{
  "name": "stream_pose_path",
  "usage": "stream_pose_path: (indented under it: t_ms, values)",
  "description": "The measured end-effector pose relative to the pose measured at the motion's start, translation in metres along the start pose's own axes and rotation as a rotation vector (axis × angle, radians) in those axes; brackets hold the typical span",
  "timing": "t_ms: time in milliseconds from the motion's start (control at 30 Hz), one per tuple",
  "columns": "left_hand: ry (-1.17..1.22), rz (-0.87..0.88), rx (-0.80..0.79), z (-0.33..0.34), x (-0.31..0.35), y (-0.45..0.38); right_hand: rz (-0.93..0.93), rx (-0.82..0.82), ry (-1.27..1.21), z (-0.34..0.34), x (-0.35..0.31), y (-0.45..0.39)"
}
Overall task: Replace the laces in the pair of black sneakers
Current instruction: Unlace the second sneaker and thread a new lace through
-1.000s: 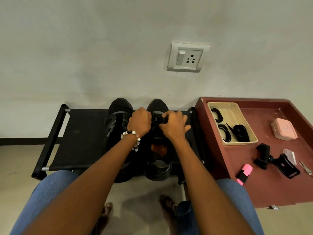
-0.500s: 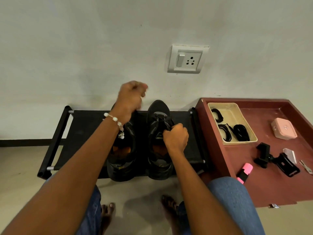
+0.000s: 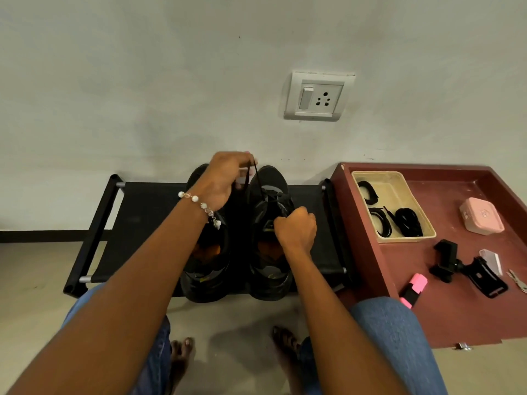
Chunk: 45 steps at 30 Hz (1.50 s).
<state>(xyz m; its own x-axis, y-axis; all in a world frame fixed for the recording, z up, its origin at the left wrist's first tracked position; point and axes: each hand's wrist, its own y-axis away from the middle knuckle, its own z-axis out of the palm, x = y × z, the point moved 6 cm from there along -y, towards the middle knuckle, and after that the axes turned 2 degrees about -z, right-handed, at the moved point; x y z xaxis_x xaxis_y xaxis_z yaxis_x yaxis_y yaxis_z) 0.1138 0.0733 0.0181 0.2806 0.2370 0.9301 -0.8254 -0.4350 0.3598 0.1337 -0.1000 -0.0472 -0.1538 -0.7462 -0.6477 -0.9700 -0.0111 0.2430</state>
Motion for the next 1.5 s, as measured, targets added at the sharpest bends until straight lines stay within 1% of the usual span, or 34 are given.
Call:
stream_pose_path:
  t_ms: [67, 133, 167, 200, 233, 267, 333, 367, 433, 467, 500, 533, 600, 667, 700, 733, 800, 833, 867, 933, 1067, 1133, 1200, 1233, 1267, 1367, 1400, 1500]
  values:
    - [0.359, 0.048, -0.043, -0.004, 0.016, 0.006, 0.0, 0.0, -0.005, 0.0, 0.0, 0.0]
    - [0.595, 0.102, -0.057, -0.008, 0.027, 0.01, 0.001, 0.003, -0.005, 0.0, 0.0, 0.0]
    - [0.653, 0.114, -0.053, -0.008, 0.028, 0.011, 0.004, 0.004, -0.004, 0.0, 0.0, 0.0]
    - [0.659, 0.113, -0.04, -0.008, 0.025, 0.01, 0.006, 0.003, -0.003, 0.0, 0.0, 0.0]
    - [0.595, 0.11, -0.016, -0.007, 0.019, 0.008, 0.008, 0.001, -0.003, 0.001, 0.0, 0.0]
    - [0.43, 0.118, 0.028, -0.007, 0.013, 0.006, 0.009, -0.002, -0.003, 0.001, 0.0, 0.0]
    - [-0.125, 0.176, 0.124, -0.006, 0.002, 0.004, 0.009, -0.006, -0.002, 0.001, 0.0, -0.001]
    - [-0.427, 0.237, 0.141, -0.003, -0.003, 0.002, 0.009, -0.007, 0.002, 0.001, 0.0, -0.001]
    - [-0.946, 0.35, 0.085, 0.01, -0.015, -0.004, 0.01, -0.013, 0.009, 0.001, 0.0, -0.001]
    - [-1.115, 0.369, 0.042, 0.016, -0.021, -0.006, 0.009, -0.016, 0.009, 0.001, 0.0, -0.002]
    - [-1.215, 0.359, 0.006, 0.019, -0.027, -0.01, 0.005, -0.019, 0.007, 0.002, 0.0, -0.002]
    - [-1.267, 0.33, -0.008, 0.019, -0.031, -0.013, -0.002, -0.021, 0.005, 0.002, -0.001, -0.002]
    - [-1.333, 0.301, 0.022, 0.017, -0.035, -0.016, -0.018, -0.029, -0.003, 0.004, -0.003, -0.003]
    - [-1.301, 0.291, 0.042, 0.015, -0.035, -0.019, -0.034, -0.032, -0.007, 0.006, -0.004, -0.003]
    - [-1.182, 0.266, 0.036, 0.013, -0.034, -0.019, -0.042, -0.033, -0.006, 0.006, -0.004, -0.004]
    - [-0.978, 0.214, 0.029, 0.011, -0.03, -0.018, -0.049, -0.035, -0.004, 0.007, -0.004, -0.004]
    - [-0.469, 0.087, 0.039, 0.006, -0.02, -0.015, -0.061, -0.046, -0.001, 0.008, -0.004, -0.004]
    - [-0.259, 0.062, 0.056, 0.002, -0.013, -0.013, -0.068, -0.051, 0.003, 0.008, -0.004, -0.004]
    - [-0.12, 0.059, 0.069, -0.001, -0.007, -0.011, -0.076, -0.056, 0.012, 0.009, -0.005, -0.003]
    - [0.045, 0.035, 0.072, -0.004, -0.003, -0.005, -0.089, -0.064, 0.036, 0.009, -0.006, -0.002]
    - [0.458, -0.095, 0.037, 0.002, -0.011, 0.006, -0.099, -0.088, 0.087, 0.011, -0.007, -0.002]
    - [0.566, -0.129, 0.046, 0.004, -0.014, 0.005, -0.115, -0.095, 0.117, 0.012, -0.009, -0.001]
    - [0.551, -0.147, 0.046, 0.004, -0.016, 0.004, -0.122, -0.098, 0.135, 0.012, -0.01, -0.001]
    - [0.503, -0.146, 0.053, 0.003, -0.018, 0.003, -0.123, -0.099, 0.14, 0.012, -0.01, -0.001]
    - [0.398, -0.127, 0.08, 0.001, -0.019, 0.003, -0.121, -0.098, 0.141, 0.013, -0.01, -0.002]
    - [-0.125, -0.014, 0.23, -0.008, -0.026, -0.004, -0.112, -0.092, 0.141, 0.013, -0.01, -0.002]
    - [-0.239, 0.014, 0.277, -0.009, -0.03, -0.006, -0.108, -0.088, 0.138, 0.013, -0.01, -0.002]
    - [-0.484, 0.08, 0.37, -0.007, -0.04, -0.008, -0.101, -0.082, 0.123, 0.012, -0.01, -0.002]
